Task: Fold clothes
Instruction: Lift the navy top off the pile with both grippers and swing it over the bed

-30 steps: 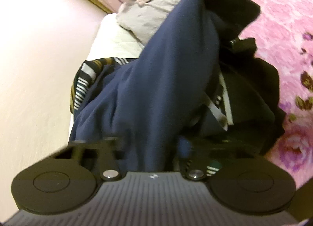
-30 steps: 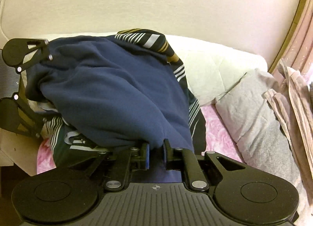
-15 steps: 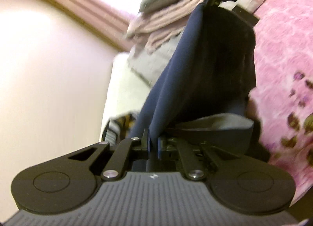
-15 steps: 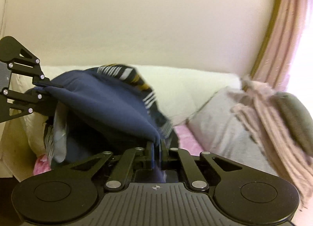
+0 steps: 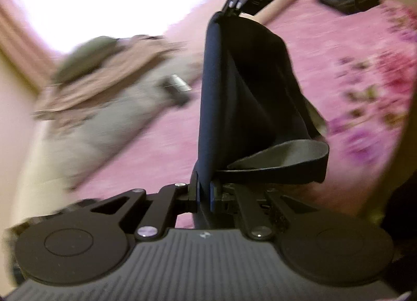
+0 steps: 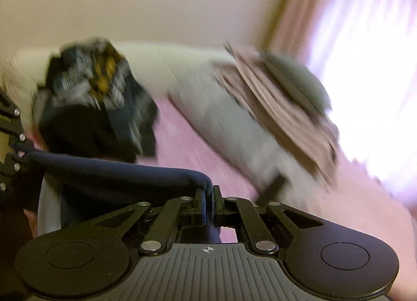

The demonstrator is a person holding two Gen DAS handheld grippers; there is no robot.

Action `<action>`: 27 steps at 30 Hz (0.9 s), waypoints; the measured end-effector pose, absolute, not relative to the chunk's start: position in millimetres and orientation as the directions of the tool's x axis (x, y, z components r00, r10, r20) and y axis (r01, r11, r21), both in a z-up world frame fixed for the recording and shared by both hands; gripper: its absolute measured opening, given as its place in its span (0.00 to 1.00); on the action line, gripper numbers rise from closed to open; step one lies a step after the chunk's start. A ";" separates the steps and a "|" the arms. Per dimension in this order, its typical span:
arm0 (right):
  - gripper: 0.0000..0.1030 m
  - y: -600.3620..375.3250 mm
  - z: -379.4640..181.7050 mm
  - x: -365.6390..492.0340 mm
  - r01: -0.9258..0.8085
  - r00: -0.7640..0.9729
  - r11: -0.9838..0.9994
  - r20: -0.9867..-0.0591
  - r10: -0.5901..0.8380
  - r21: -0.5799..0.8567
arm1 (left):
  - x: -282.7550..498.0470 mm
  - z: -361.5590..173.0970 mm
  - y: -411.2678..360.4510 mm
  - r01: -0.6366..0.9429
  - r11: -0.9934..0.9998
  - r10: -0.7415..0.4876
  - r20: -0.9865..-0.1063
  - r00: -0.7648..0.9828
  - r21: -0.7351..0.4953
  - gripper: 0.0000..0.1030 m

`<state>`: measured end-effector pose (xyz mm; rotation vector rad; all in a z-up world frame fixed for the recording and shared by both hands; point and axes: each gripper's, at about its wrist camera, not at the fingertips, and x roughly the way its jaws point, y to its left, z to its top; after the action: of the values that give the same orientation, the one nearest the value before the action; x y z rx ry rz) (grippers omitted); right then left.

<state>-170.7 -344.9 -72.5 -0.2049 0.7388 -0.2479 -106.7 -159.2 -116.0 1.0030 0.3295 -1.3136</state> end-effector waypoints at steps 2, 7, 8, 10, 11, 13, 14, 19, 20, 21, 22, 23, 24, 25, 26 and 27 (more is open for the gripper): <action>0.02 -361.4 -81.5 -220.1 0.201 0.654 0.940 -0.677 -0.338 -0.276 | -143.7 -129.2 -177.7 0.923 -0.144 -0.646 -0.740 0.187 0.358 0.06; 0.01 -385.4 -81.7 -309.9 0.350 0.523 0.881 -0.714 -0.465 -0.317 | -219.7 -130.7 -208.9 0.895 -0.357 -0.672 -0.739 -0.048 0.267 0.06; 0.01 -389.2 -78.1 -324.1 0.380 0.500 0.865 -0.713 -0.491 -0.328 | -231.5 -127.7 -211.9 0.885 -0.391 -0.678 -0.729 -0.091 0.253 0.06; 0.01 -394.3 -66.3 -347.1 0.446 0.453 0.822 -0.702 -0.549 -0.355 | -245.1 -118.6 -222.1 0.859 -0.454 -0.695 -0.697 -0.175 0.237 0.06; 0.01 -396.4 -57.5 -357.2 0.473 0.434 0.799 -0.691 -0.578 -0.371 | -250.3 -112.9 -227.4 0.846 -0.478 -0.702 -0.682 -0.205 0.237 0.06; 0.02 -400.3 -39.1 -374.2 0.519 0.407 0.757 -0.664 -0.627 -0.397 | -260.1 -103.7 -235.1 0.824 -0.510 -0.717 -0.651 -0.250 0.246 0.06; 0.02 -402.5 -29.3 -379.0 0.535 0.403 0.742 -0.649 -0.645 -0.405 | -260.5 -97.9 -237.7 0.822 -0.516 -0.723 -0.637 -0.268 0.240 0.06; 0.02 -392.4 9.8 -355.0 0.521 0.453 0.723 -0.571 -0.685 -0.453 | -226.1 -78.5 -230.2 0.879 -0.459 -0.737 -0.610 -0.293 0.132 0.06; 0.02 -388.6 11.5 -343.1 0.507 0.473 0.731 -0.562 -0.679 -0.457 | -213.9 -80.2 -227.6 0.896 -0.431 -0.736 -0.616 -0.280 0.107 0.06; 0.02 -385.9 8.6 -328.3 0.484 0.497 0.748 -0.561 -0.662 -0.453 | -201.7 -81.9 -225.1 0.912 -0.401 -0.735 -0.623 -0.268 0.081 0.08; 0.02 -384.4 0.5 -309.9 0.456 0.516 0.770 -0.572 -0.638 -0.447 | -185.9 -89.2 -221.1 0.936 -0.349 -0.725 -0.648 -0.232 0.056 0.12; 0.02 -383.2 -8.8 -290.7 0.425 0.532 0.791 -0.586 -0.612 -0.440 | -174.1 -95.6 -217.2 0.952 -0.304 -0.715 -0.671 -0.198 0.043 0.15; 0.03 -381.3 -24.5 -268.3 0.393 0.537 0.816 -0.614 -0.578 -0.424 | -160.3 -105.6 -210.5 0.968 -0.249 -0.696 -0.702 -0.153 0.035 0.27; 0.15 -379.3 -42.2 -244.9 0.360 0.537 0.841 -0.647 -0.541 -0.404 | -146.2 -115.8 -203.4 0.981 -0.193 -0.672 -0.733 -0.109 0.031 0.35; 0.34 -378.8 -59.1 -225.7 0.331 0.548 0.862 -0.666 -0.506 -0.383 | -132.1 -126.1 -196.3 0.990 -0.135 -0.644 -0.762 -0.066 0.028 0.35; 0.72 -374.3 -76.7 -211.8 0.297 0.559 0.875 -0.673 -0.484 -0.382 | -120.3 -135.2 -186.8 0.995 -0.097 -0.620 -0.784 -0.035 0.031 0.35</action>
<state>-211.8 -374.3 -76.7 -0.2355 0.8625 -0.4652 -120.3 -186.8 -135.2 0.7670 0.6518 -1.5282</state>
